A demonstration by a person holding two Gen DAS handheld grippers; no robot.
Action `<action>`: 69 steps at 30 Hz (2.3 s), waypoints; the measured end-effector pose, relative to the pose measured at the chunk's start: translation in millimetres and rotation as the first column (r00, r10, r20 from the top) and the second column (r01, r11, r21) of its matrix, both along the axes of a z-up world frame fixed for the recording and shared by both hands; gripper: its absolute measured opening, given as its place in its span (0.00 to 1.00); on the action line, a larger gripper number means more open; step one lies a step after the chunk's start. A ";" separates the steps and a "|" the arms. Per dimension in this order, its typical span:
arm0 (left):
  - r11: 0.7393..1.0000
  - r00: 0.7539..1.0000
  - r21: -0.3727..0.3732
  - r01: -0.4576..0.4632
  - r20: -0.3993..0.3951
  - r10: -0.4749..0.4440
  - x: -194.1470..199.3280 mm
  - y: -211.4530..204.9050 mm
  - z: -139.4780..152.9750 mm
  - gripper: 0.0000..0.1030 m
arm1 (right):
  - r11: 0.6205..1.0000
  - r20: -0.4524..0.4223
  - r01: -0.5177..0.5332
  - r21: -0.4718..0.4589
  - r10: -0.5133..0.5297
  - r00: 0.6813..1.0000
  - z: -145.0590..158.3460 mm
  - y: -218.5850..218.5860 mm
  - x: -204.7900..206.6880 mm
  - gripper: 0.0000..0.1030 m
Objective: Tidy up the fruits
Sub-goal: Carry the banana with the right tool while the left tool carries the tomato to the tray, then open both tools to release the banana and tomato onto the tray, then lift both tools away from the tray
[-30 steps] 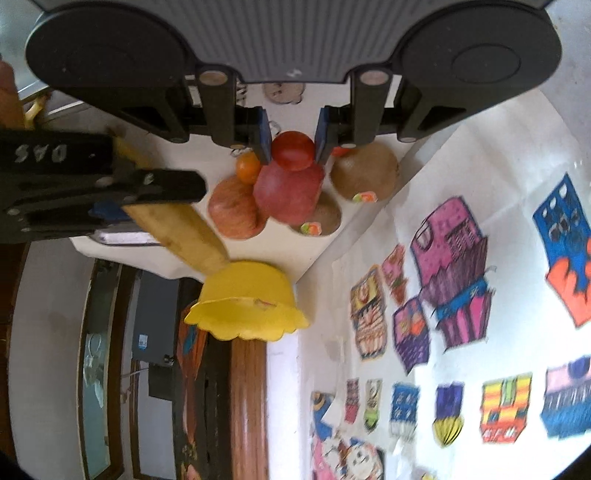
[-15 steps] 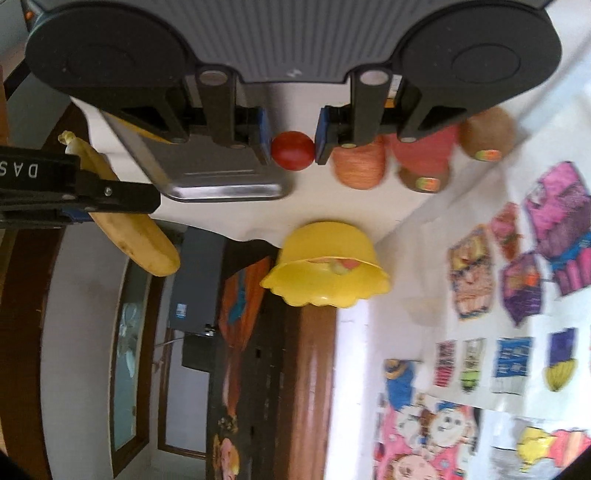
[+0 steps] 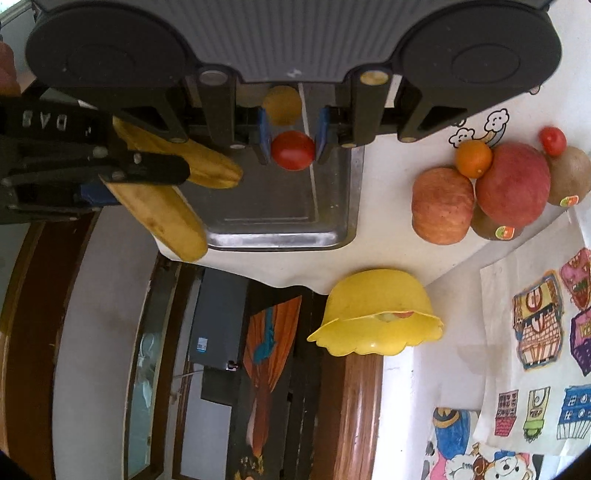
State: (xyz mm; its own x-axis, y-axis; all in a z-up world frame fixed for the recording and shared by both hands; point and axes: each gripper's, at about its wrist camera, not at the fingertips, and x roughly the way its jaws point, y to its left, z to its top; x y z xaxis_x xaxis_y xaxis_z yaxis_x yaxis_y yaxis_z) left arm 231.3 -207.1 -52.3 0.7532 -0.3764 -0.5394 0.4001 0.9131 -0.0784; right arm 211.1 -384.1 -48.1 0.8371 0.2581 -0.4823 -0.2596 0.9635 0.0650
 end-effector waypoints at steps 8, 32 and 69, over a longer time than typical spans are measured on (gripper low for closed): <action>1.000 1.000 0.007 -0.022 -0.018 0.022 9.7 -1.2 -5.9 0.27 | 0.998 -0.006 -0.021 -0.065 0.021 1.000 -13.1 12.6 5.7 0.37; 0.997 0.997 -0.034 -0.072 -0.010 0.072 3.0 18.6 6.4 0.62 | 0.986 0.071 0.008 -0.169 0.004 0.997 -14.1 34.9 -6.2 0.62; 0.937 0.918 0.007 -0.350 0.202 0.342 -120.2 264.5 77.9 1.00 | 0.998 0.053 0.035 0.046 -0.038 0.998 79.2 216.8 -154.1 0.99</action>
